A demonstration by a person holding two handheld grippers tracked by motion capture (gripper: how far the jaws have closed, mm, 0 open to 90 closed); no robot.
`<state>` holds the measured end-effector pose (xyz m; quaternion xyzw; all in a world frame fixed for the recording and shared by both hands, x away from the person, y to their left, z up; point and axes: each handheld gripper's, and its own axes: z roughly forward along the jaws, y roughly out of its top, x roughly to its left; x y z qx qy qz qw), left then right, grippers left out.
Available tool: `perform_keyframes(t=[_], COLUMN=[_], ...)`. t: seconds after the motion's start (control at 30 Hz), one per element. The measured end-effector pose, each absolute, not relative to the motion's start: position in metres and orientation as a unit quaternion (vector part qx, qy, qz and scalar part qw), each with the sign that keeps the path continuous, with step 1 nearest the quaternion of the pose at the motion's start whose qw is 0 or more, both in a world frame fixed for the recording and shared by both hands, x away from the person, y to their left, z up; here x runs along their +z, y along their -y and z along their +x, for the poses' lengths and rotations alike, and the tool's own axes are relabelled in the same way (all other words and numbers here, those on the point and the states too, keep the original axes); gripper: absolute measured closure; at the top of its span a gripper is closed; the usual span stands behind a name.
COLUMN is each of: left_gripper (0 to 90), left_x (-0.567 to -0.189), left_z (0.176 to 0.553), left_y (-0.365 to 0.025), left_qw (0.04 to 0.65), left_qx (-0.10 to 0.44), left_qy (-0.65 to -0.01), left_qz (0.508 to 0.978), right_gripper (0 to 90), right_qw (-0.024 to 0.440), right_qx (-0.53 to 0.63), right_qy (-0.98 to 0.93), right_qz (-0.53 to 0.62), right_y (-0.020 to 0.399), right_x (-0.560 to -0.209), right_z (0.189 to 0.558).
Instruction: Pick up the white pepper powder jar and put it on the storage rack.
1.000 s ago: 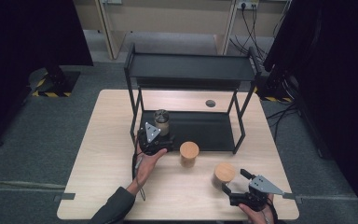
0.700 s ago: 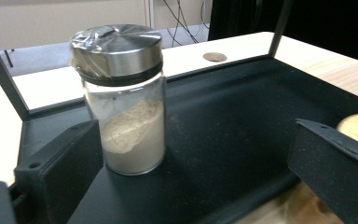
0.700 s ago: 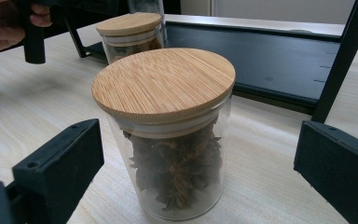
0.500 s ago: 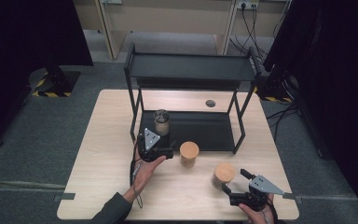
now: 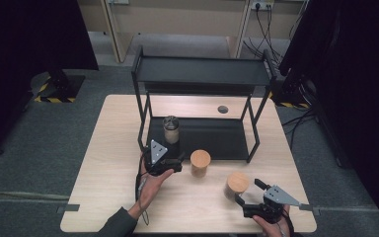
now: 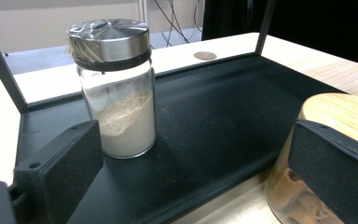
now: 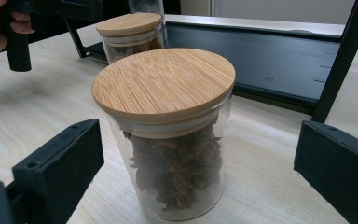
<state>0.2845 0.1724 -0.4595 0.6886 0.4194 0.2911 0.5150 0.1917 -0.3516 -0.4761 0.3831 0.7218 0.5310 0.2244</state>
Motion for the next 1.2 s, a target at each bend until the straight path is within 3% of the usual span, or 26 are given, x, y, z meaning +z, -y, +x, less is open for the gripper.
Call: perform_keyframes(t=[1.2], left_gripper=[2.6], left_x=[-0.471], left_z=[0.254], left_y=[-0.186], left_qw=[0.532], left_qx=[0.282], left_qy=[-0.407], left_qz=[0.687], right_gripper=[1.7], right_qw=[0.225], right_qx=[0.531], right_qy=[-0.723], right_qz=[0.381], right_y=[0.351], right_x=[-0.476], right_z=[0.192])
